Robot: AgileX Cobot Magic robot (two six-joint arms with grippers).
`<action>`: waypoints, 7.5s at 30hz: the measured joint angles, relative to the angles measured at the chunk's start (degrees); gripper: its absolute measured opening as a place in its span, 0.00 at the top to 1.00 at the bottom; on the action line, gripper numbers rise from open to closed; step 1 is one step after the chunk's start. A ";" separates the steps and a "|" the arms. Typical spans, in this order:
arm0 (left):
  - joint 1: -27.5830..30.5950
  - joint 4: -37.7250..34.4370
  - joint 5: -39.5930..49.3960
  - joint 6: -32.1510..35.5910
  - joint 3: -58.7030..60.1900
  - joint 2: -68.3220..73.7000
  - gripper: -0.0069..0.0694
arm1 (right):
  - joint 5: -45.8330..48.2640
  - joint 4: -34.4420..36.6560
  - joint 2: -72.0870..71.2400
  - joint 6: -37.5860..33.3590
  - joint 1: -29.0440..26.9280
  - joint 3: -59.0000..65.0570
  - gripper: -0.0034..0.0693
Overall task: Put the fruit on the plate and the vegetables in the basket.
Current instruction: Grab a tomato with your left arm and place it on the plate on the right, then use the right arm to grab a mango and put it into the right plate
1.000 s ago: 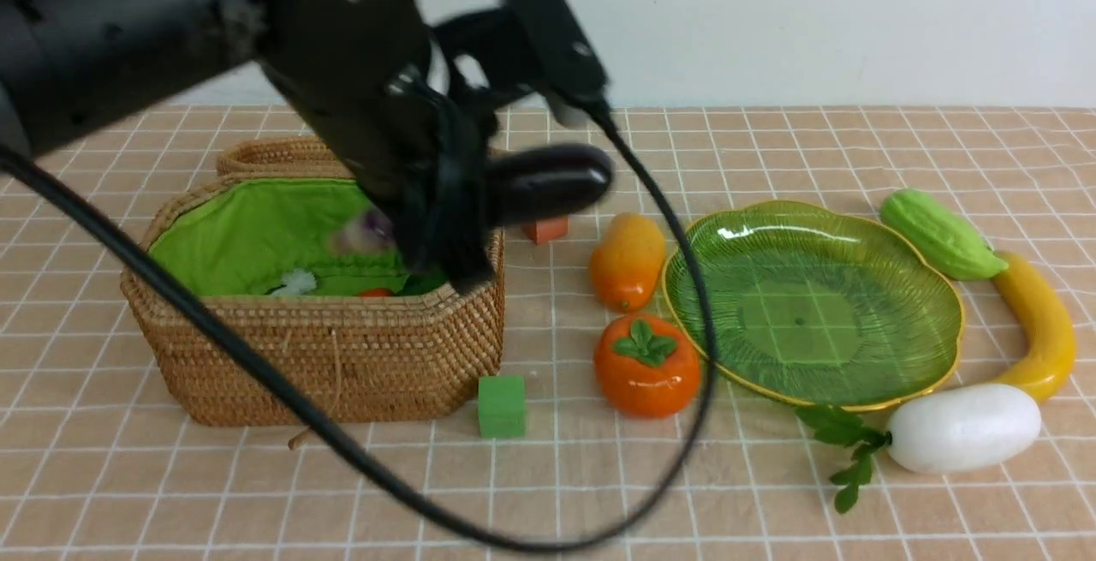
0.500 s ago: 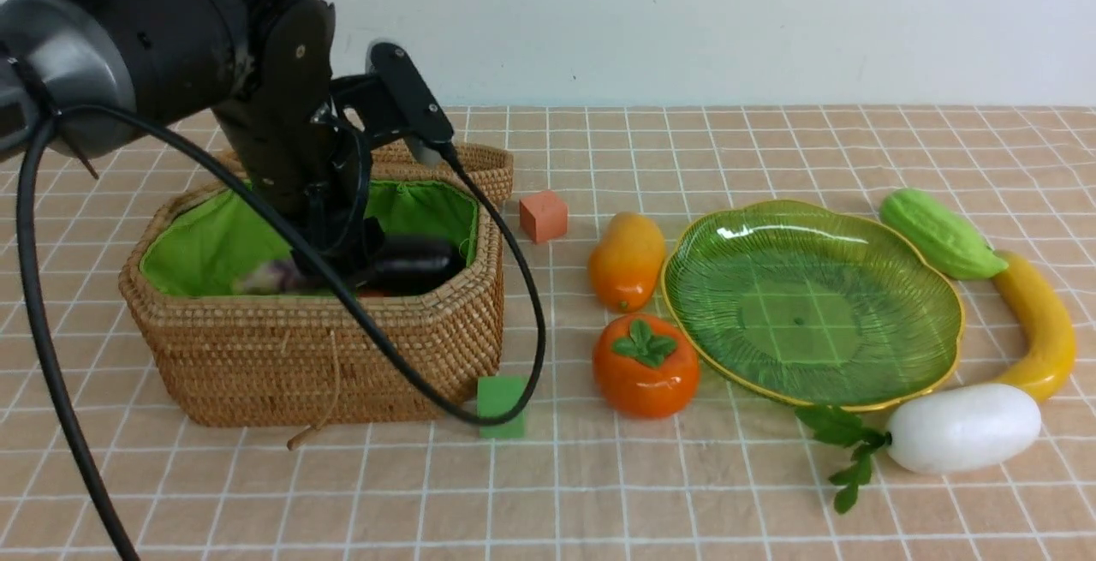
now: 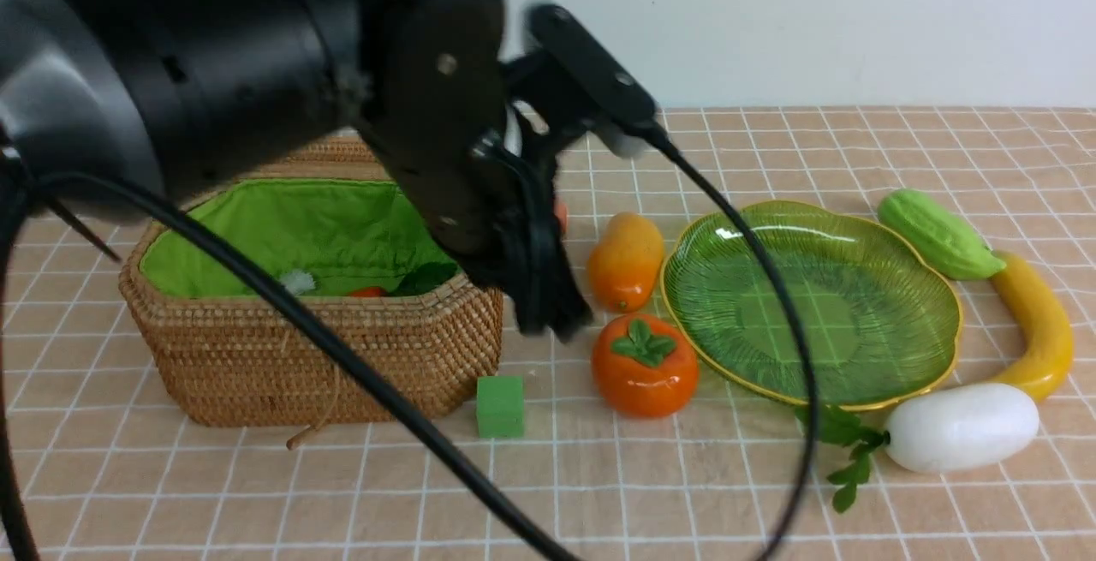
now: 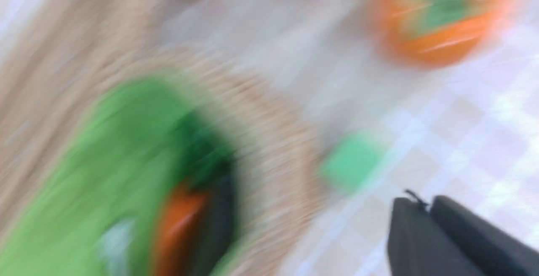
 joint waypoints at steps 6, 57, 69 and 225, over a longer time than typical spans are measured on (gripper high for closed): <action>-6.84 0.86 -5.66 2.28 0.00 8.46 0.80 | -0.05 -0.38 0.00 1.17 0.00 0.00 0.72; -7.07 9.62 -27.22 -7.81 -14.29 21.23 0.31 | -1.40 -10.28 0.00 11.52 0.00 0.00 0.71; -5.09 2.25 -29.85 -2.12 -28.21 37.92 0.27 | 0.00 -7.38 0.00 11.67 0.00 0.00 0.71; 13.77 -17.91 -12.10 -7.70 36.02 -48.17 0.93 | -14.01 5.74 131.80 -0.05 -1.64 -91.99 0.42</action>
